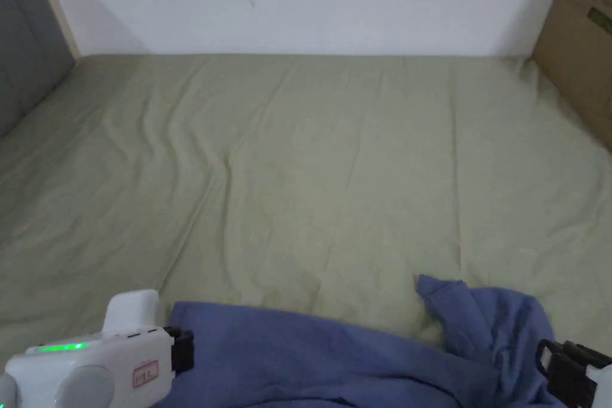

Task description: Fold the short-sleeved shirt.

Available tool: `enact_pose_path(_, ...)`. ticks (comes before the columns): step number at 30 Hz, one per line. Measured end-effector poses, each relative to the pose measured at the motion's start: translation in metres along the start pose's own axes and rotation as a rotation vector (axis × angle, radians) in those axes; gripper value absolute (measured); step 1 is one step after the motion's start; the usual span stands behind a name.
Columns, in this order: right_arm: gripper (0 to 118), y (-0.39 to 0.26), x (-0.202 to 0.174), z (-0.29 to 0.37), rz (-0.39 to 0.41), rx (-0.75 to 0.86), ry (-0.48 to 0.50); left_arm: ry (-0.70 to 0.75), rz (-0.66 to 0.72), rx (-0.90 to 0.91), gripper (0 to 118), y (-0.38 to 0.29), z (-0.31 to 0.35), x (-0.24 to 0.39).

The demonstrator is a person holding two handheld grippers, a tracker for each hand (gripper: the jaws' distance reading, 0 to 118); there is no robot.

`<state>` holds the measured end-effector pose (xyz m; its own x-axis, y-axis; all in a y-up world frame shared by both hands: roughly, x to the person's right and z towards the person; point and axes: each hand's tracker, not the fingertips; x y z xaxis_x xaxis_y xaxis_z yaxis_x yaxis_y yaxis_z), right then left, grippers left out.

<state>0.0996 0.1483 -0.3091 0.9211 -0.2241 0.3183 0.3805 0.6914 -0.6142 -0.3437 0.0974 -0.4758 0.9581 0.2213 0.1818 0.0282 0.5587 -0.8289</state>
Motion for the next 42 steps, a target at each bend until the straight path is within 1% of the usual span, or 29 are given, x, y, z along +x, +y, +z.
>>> enact_pose_path(2,3,0.0,-0.005,-0.005,0.013,-0.011,-0.003,0.034,-0.011,0.019,2,0.011,-0.01,-0.008)
enact_pose_path(3,3,-0.001,-0.007,-0.006,0.019,-0.017,-0.007,0.063,-0.023,0.003,18,0.019,-0.017,-0.01)
enact_pose_path(4,3,-0.002,-0.008,-0.009,0.024,-0.027,-0.007,0.085,-0.047,-0.022,72,0.027,-0.023,-0.011)
enact_pose_path(5,3,-0.003,-0.009,-0.011,0.026,-0.034,-0.006,0.089,-0.05,-0.022,100,0.033,-0.031,-0.013)
enact_pose_path(6,3,-0.004,-0.01,-0.013,0.028,-0.041,-0.006,0.08,-0.058,-0.033,103,0.039,-0.039,-0.015)
enact_pose_path(10,3,-0.007,-0.011,-0.017,0.043,-0.066,-0.013,0.102,-0.017,-0.068,102,0.06,-0.067,-0.02)
enact_pose_path(12,3,-0.007,-0.01,-0.018,0.043,-0.076,-0.017,0.101,-0.014,-0.099,100,0.064,-0.081,-0.02)
enact_pose_path(13,3,-0.008,-0.009,-0.019,0.041,-0.079,-0.019,0.099,-0.012,-0.101,92,0.064,-0.089,-0.019)
enact_pose_path(14,3,-0.008,-0.008,-0.02,0.038,-0.082,-0.02,0.101,-0.015,-0.125,77,0.063,-0.098,-0.017)
enact_pose_path(15,3,-0.008,-0.007,-0.02,0.033,-0.086,-0.02,0.132,-0.022,-0.168,72,0.058,-0.107,-0.015)
enact_pose_path(16,3,-0.009,-0.006,-0.02,0.031,-0.089,-0.021,0.246,-0.073,-0.145,65,0.053,-0.108,-0.01)
enact_pose_path(17,3,-0.009,-0.005,-0.02,0.031,-0.09,-0.023,0.205,-0.095,-0.087,52,0.049,-0.102,-0.005)
enact_pose_path(18,3,-0.01,-0.003,-0.02,0.031,-0.091,-0.026,0.225,-0.103,-0.071,32,0.045,-0.098,0.001)
enact_pose_path(21,3,-0.011,0.006,-0.022,0.015,-0.104,-0.04,0.299,-0.211,-0.057,13,0.039,-0.093,0.016)
enact_pose_path(22,3,-0.012,0.009,-0.022,-0.003,-0.106,-0.044,0.284,-0.193,-0.075,6,0.038,-0.096,0.017)
enact_pose_path(24,3,-0.014,0.016,-0.02,-0.032,-0.111,-0.034,0.282,-0.193,-0.079,6,0.041,-0.095,0.013)
enact_pose_path(26,3,-0.013,0.023,-0.018,-0.042,-0.111,-0.029,0.259,-0.165,-0.086,6,0.047,-0.088,0.012)
enact_pose_path(29,3,-0.004,0.033,-0.021,-0.027,-0.113,-0.035,0.219,-0.135,-0.051,6,0.051,-0.066,0.008)
enact_pose_path(30,5,0.001,0.037,-0.025,-0.017,-0.128,-0.025,0.21,-0.122,-0.023,6,0.053,-0.058,0.009)
enact_pose_path(31,25,0.006,0.042,-0.03,-0.011,-0.147,-0.02,0.199,-0.128,-0.024,6,0.054,-0.049,0.01)
enact_pose_path(32,47,0.01,0.044,-0.034,-0.013,-0.139,-0.027,0.184,-0.129,-0.018,6,0.053,-0.04,0.011)
enact_pose_path(33,72,0.014,0.048,-0.041,-0.011,-0.128,-0.035,0.171,-0.123,0.002,6,0.052,-0.032,0.012)
enact_pose_path(34,88,0.019,0.053,-0.049,-0.009,-0.132,-0.032,0.164,-0.122,0.007,6,0.05,-0.024,0.014)
enact_pose_path(38,88,0.037,0.06,-0.09,0.003,-0.194,-0.017,0.156,-0.114,0.028,6,0.043,-0.005,0.012)
enact_pose_path(39,88,0.041,0.062,-0.103,0.017,-0.218,-0.004,0.153,-0.107,0.03,6,0.043,-0.001,0.011)
enact_pose_path(41,86,0.044,0.064,-0.13,0.065,-0.297,-0.03,0.152,-0.101,0.034,6,0.04,0.004,0.008)
enact_pose_path(42,81,0.044,0.063,-0.144,0.096,-0.342,-0.069,0.154,-0.1,0.032,6,0.04,0.005,0.008)
